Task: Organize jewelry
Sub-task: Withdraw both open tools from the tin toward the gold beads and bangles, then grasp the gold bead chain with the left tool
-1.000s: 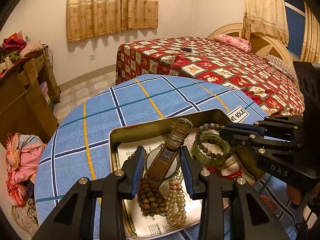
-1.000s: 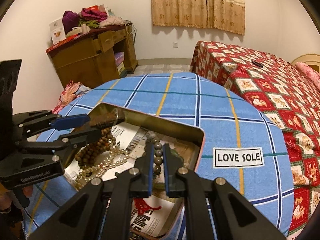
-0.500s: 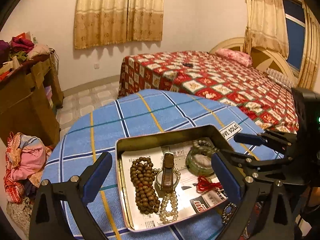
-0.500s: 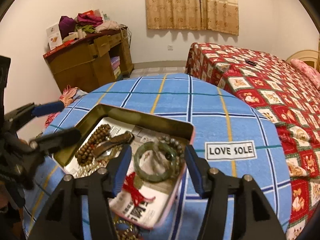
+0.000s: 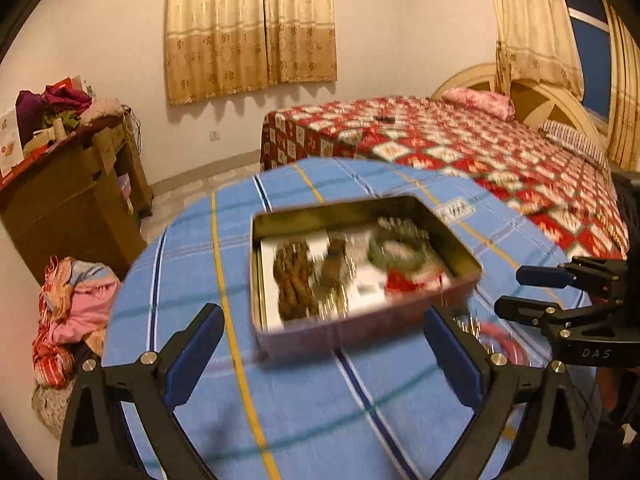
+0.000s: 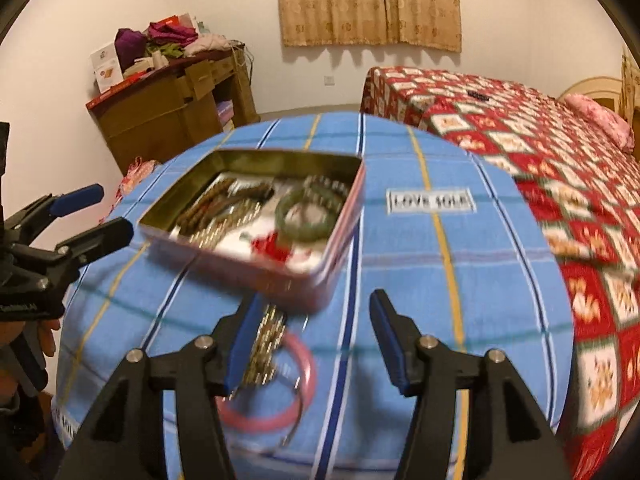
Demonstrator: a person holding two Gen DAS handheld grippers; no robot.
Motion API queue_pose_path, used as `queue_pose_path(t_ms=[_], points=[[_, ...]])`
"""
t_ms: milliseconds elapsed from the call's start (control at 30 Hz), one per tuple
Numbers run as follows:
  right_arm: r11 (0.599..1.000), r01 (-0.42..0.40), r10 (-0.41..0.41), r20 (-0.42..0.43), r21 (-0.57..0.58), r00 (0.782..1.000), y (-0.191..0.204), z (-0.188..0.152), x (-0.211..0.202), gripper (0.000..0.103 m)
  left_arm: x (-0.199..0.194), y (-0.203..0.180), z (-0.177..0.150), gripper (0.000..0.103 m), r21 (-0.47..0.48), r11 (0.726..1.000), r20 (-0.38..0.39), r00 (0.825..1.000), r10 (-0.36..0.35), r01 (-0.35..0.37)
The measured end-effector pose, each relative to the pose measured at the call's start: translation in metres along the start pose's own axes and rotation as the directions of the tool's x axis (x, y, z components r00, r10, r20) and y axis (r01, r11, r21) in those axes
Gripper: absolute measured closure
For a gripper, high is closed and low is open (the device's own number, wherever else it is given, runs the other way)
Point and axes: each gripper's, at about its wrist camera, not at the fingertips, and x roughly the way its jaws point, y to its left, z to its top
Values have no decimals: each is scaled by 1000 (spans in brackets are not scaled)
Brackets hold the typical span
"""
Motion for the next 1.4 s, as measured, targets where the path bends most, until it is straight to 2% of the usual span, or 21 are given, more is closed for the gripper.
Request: queue_pose_path(t_ms=[133, 300, 500, 533, 633, 667, 1000, 1067, 1133, 1300, 1400], points=[[1000, 15, -15, -20, -22, 1000, 8, -19, -3, 44, 0, -6, -20, 3, -15, 1000, -40, 999, -10, 9], [999, 25, -26, -36, -25, 999, 9, -27, -1, 45, 4, -15, -33, 3, -11, 1000, -74, 997, -11, 10], [1000, 0, -1, -25, -23, 1000, 13, -31, -7, 44, 1, -18, -33, 3, -3, 1000, -66, 998, -6, 6], [1000, -22, 21, -20, -15, 1000, 12, -30, -8, 43, 0, -17, -33, 3, -7, 1000, -62, 998, -1, 0], [999, -37, 37, -13, -16, 999, 15, -30, -10, 29, -2, -11, -31, 3, -22, 1000, -51, 999, 11, -13], [999, -49, 49, -14, -19, 999, 16, -30, -10, 28, -2, -10, -31, 3, -25, 1000, -49, 999, 15, -16], [998, -36, 31, -71, -58, 997, 29, -34, 11, 28, 9, -15, -40, 3, -12, 999, -90, 995, 31, -32], [998, -24, 19, -76, -63, 997, 29, -36, 12, 31, 9, -16, -40, 3, -16, 999, -89, 996, 31, -32], [998, -36, 32, -74, -51, 997, 27, -37, 9, 34, 7, -16, -40, 3, -18, 999, -84, 996, 29, -30], [998, -42, 40, -46, -36, 998, 24, -38, -3, 35, 5, -14, -37, 3, -64, 998, -73, 997, 4, -9], [999, -16, 15, -11, -32, 1000, 21, -35, -13, 35, 5, -21, -33, 3, -78, 997, -65, 998, -16, 11]])
